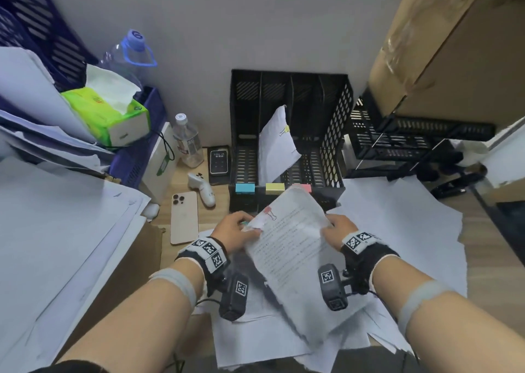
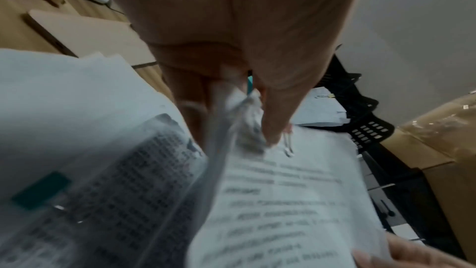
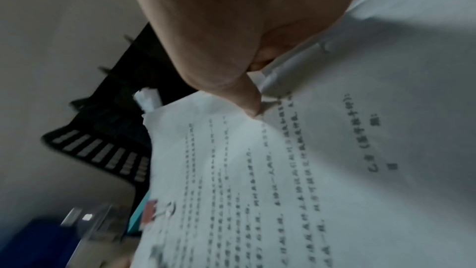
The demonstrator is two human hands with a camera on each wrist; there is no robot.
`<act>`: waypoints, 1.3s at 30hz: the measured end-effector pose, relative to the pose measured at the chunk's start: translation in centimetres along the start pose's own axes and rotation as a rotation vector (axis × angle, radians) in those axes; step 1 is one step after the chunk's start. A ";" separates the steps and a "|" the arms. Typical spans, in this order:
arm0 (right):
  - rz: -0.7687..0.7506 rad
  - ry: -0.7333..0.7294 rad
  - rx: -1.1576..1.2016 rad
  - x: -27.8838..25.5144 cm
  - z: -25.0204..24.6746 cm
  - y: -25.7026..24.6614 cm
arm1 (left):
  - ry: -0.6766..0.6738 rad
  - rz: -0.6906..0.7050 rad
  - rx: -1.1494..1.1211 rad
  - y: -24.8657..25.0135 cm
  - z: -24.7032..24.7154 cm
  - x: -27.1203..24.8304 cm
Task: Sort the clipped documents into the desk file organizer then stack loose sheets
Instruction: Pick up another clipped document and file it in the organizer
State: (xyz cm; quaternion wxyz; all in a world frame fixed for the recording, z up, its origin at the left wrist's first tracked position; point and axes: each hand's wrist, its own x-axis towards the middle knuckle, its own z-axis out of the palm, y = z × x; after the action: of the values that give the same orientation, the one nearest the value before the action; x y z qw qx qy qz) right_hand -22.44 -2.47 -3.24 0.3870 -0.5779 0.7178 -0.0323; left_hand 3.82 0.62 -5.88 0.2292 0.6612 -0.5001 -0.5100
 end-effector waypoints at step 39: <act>-0.349 0.369 0.410 -4.0 -17.5 -13.8 | 0.013 0.473 0.080 13.8 4.8 3.8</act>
State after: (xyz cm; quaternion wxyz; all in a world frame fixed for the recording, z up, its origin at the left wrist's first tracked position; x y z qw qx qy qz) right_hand -21.64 -10.63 17.87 0.3472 -0.5866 0.6444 -0.3465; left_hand -6.48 -7.23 1.81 0.3190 0.5375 -0.6594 -0.4178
